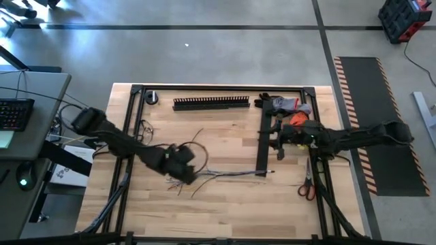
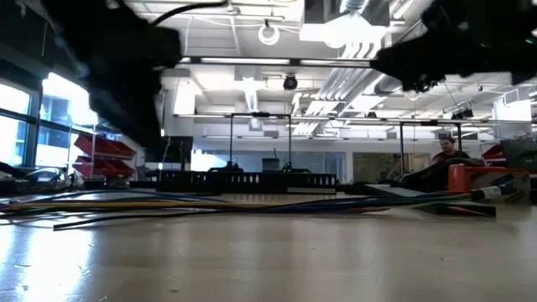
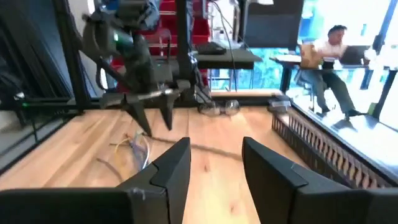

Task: Ziptie cables
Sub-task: Wrap the cable wires using the black zip tie

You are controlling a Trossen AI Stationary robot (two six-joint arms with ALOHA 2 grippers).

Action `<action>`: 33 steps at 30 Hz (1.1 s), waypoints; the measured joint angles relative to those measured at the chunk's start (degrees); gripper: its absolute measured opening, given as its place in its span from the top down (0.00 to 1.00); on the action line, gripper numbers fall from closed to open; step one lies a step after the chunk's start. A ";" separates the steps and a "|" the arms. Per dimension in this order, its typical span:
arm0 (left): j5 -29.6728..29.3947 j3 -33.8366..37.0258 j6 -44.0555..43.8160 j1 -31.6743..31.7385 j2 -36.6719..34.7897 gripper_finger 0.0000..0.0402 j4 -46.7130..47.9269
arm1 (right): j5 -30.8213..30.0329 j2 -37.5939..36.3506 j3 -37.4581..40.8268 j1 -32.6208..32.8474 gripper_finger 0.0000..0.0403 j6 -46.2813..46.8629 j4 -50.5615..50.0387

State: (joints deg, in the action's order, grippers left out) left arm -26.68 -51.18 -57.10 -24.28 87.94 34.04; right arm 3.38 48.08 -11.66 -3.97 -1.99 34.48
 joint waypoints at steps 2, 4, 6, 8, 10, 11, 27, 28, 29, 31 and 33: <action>2.26 1.62 -3.69 -1.84 -1.84 0.51 3.08 | 1.70 6.84 -4.65 -0.08 0.67 -2.97 1.80; 4.25 2.70 -5.99 -3.44 -3.78 0.51 5.35 | 2.26 13.12 -9.60 -0.19 0.67 -6.69 1.19; 6.16 3.29 -7.42 -4.80 -5.52 0.51 8.33 | 1.82 18.95 -14.29 -0.67 0.67 -9.87 -0.51; 7.36 3.41 -8.43 -6.14 -7.29 0.51 11.36 | 1.36 24.22 -18.47 -1.40 0.67 -11.76 -2.55; 8.69 3.64 -10.02 -7.54 -8.74 0.51 13.81 | 1.36 28.71 -21.98 -2.02 0.67 -11.82 -3.62; 9.23 3.83 -11.25 -8.41 -9.26 0.51 14.74 | 1.37 30.94 -23.43 -2.20 0.67 -11.76 -3.69; -2.19 7.33 -39.37 -24.55 -3.56 0.64 13.26 | 4.38 48.55 -29.42 6.49 0.67 -11.33 10.32; -2.39 7.37 -38.55 -24.58 -2.52 0.65 13.52 | 3.22 49.19 -29.43 7.58 0.67 -10.48 12.18; -3.08 7.37 -37.62 -24.60 -1.51 0.66 13.38 | 2.05 49.68 -29.42 8.57 0.67 -9.51 13.14; -3.92 7.37 -35.70 -24.36 0.10 0.68 13.16 | -0.80 50.26 -29.42 10.66 0.67 -7.82 14.98; -3.32 7.36 -33.90 -23.73 1.53 0.70 12.90 | -4.01 50.27 -29.42 13.15 0.67 -6.70 15.32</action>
State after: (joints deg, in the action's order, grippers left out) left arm -30.01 -43.82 -91.01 -48.01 89.47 46.94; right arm -0.64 98.35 -41.08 9.19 -8.69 49.80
